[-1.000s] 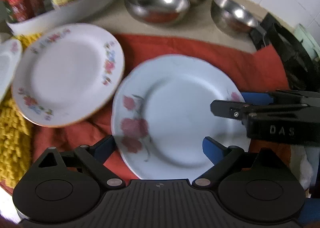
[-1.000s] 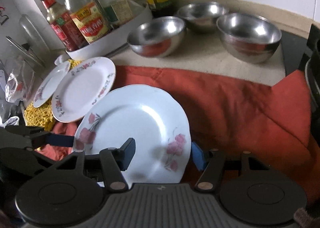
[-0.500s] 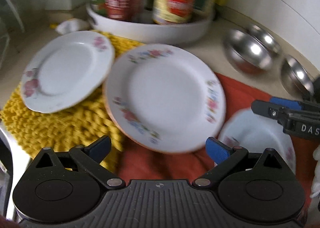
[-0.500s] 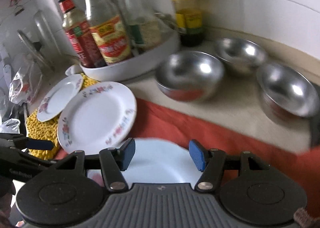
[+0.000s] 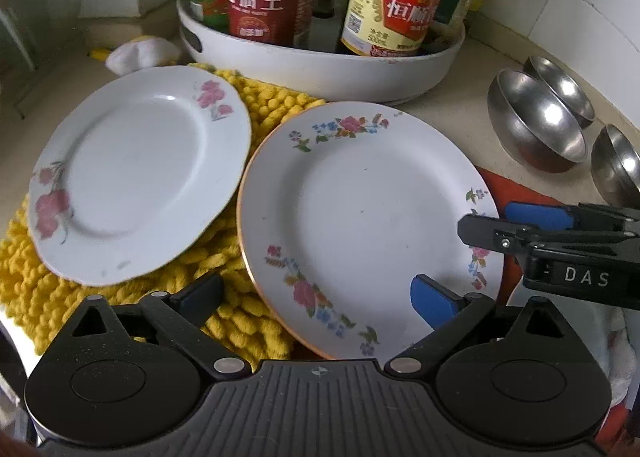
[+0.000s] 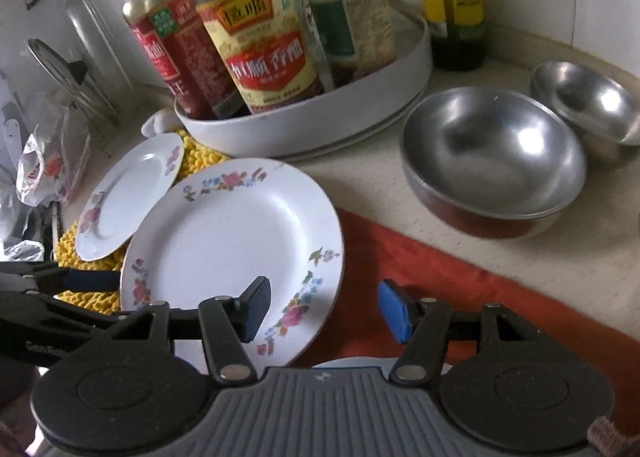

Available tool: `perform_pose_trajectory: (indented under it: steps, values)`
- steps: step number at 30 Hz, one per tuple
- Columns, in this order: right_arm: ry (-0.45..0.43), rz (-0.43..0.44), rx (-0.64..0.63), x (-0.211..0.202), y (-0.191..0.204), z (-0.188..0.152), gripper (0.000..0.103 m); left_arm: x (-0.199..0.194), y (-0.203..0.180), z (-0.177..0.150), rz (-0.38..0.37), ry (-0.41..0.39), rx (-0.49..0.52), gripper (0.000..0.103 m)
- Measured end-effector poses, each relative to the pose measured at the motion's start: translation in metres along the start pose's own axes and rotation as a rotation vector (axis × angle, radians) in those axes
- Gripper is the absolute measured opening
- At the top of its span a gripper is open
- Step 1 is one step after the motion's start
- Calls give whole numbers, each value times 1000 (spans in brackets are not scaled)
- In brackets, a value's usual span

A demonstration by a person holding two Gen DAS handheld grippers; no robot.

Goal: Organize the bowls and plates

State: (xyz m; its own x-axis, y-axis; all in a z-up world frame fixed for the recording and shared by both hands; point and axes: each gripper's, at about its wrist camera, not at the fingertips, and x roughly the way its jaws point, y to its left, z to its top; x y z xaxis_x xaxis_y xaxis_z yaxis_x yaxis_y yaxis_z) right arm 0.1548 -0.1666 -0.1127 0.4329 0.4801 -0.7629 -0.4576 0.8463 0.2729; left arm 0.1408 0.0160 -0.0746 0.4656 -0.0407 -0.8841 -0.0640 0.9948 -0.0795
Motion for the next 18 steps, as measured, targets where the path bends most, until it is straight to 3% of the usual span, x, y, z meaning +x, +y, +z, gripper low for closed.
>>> perform_pose_trajectory:
  steps: [6, 18]
  values:
    - [6, 49, 20, 6, 6, 5, 56, 4, -6, 5, -9, 3, 37, 102]
    - [4, 48, 39, 10, 10, 6, 56, 5, -16, 9, -25, -8, 101, 103]
